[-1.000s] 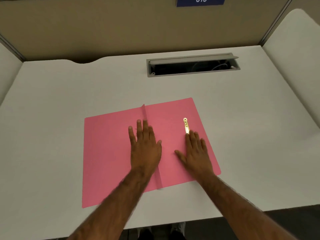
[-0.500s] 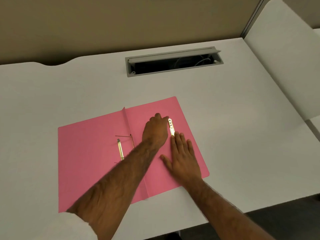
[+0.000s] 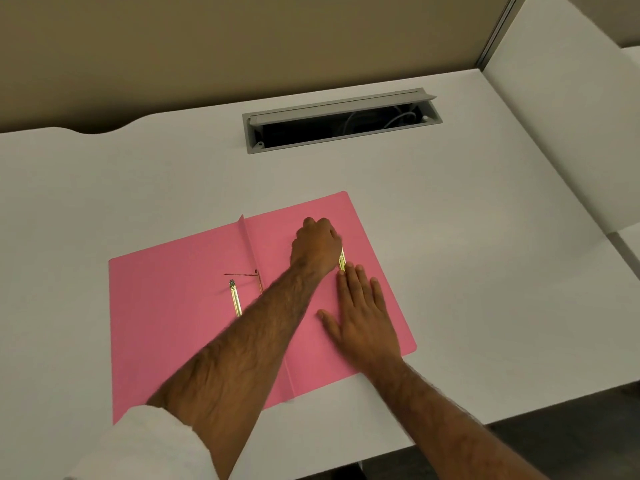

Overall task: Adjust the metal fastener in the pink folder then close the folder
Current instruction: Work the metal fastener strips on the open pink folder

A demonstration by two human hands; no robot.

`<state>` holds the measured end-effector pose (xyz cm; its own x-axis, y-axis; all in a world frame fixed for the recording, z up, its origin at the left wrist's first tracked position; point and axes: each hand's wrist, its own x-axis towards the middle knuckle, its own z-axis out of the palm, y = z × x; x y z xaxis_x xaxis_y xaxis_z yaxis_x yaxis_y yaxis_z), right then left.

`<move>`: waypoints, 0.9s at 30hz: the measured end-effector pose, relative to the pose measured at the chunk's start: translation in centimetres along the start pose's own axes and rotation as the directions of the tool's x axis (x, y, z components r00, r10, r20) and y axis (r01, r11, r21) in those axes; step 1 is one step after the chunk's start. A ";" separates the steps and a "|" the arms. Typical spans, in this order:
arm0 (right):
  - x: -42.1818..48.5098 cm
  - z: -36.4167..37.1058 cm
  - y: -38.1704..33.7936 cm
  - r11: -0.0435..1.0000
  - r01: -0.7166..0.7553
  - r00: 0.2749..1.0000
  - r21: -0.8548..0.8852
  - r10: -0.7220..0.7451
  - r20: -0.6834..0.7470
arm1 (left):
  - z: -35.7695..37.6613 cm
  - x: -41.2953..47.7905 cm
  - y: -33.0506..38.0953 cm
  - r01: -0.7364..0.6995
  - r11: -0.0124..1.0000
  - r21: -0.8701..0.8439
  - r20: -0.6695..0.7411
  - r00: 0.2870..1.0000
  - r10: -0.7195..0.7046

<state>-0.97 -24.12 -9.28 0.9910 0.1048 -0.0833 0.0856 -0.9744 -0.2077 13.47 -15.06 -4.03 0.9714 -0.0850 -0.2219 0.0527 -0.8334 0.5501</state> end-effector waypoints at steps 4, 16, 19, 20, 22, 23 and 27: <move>0.0 0.1 0.1 1.000 0.000 1.000 0.000 0.000 -0.001 | 0.1 0.4 0.1 0.046 0.983 -0.179 0.016 0.999 -0.044; -0.8 -2.3 -0.9 0.977 0.025 0.992 0.213 0.001 -0.123 | -3.1 -2.0 -0.3 0.304 0.766 -0.567 0.193 0.953 -0.235; -0.9 -4.0 -2.9 0.860 -0.015 0.967 0.510 0.142 -0.210 | -5.1 -3.7 -0.9 0.246 0.748 -0.617 0.167 0.969 -0.181; -0.8 -4.6 -3.8 0.801 -0.034 0.958 0.598 0.197 -0.210 | -5.9 -4.5 -1.4 0.227 0.745 -0.628 0.153 0.974 -0.168; -0.5 -5.8 -5.5 0.676 -0.107 0.946 0.729 0.294 -0.134 | -7.2 -6.1 -2.4 0.204 0.735 -0.647 0.126 0.979 -0.160; -0.4 -6.3 -6.3 0.609 -0.150 0.944 0.779 0.323 -0.071 | -7.8 -6.8 -3.0 0.198 0.727 -0.657 0.114 0.980 -0.165; 0.2 -7.7 -8.8 0.319 -0.250 0.933 0.914 0.332 0.139 | -9.9 -9.1 -5.5 0.181 0.689 -0.702 0.085 0.981 -0.172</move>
<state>-0.75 -17.05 0.07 0.9386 -0.1982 -0.2825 -0.3146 -0.1555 -0.9364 6.62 -4.24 2.94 0.9246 0.0134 -0.3807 0.3751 -0.2063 0.9037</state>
